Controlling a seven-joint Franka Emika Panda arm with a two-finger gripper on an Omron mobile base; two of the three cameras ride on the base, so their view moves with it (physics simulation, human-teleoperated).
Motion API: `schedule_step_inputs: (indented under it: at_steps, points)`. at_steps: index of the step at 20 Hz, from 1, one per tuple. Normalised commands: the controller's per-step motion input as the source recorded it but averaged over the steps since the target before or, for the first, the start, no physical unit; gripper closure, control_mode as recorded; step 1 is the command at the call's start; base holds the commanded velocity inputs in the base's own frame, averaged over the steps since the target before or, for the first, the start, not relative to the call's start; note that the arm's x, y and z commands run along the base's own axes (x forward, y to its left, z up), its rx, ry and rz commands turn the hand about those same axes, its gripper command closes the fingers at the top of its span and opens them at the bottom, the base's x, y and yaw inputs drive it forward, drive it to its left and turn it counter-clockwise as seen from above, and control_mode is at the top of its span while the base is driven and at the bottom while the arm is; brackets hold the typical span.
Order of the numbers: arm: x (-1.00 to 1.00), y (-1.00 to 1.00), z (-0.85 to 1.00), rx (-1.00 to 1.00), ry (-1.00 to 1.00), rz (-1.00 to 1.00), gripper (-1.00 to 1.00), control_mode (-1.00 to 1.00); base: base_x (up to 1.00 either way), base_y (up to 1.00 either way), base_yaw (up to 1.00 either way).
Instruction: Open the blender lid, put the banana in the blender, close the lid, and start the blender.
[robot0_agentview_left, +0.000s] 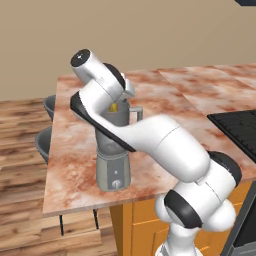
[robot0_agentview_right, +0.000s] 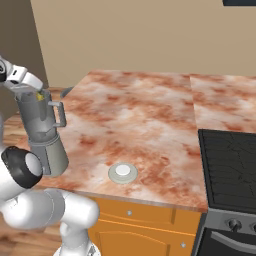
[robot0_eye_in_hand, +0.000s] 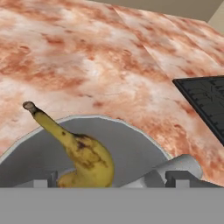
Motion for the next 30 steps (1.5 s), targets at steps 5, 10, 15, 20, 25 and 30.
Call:
schedule_step_inputs:
  at_steps: [5, 10, 15, 20, 25, 30]
  points:
    - [-0.46, -0.06, 0.22, 0.0, -0.01, 0.0, -1.0, -1.0, 0.0, 0.0, 0.0]
    - [-0.47, -0.28, 0.28, 0.0, 0.0, 0.02, -1.0, -1.0, 0.0, 0.0, 0.0]
    - [-0.21, -0.88, 0.02, 0.08, 0.0, 0.01, -1.0, -1.0, 0.0, 0.0, 0.0]
    - [-0.09, -1.0, -0.17, 0.19, 0.01, 0.03, -1.0, -1.0, 0.0, 0.0, 0.0]
    - [-0.13, -1.0, -0.49, 0.34, 0.0, 0.05, -1.0, -1.0, 0.0, 0.0, 0.0]
    - [-0.06, -1.0, -0.61, 0.35, 0.08, 0.04, -1.0, -1.0, 0.0, 0.0, 0.0]
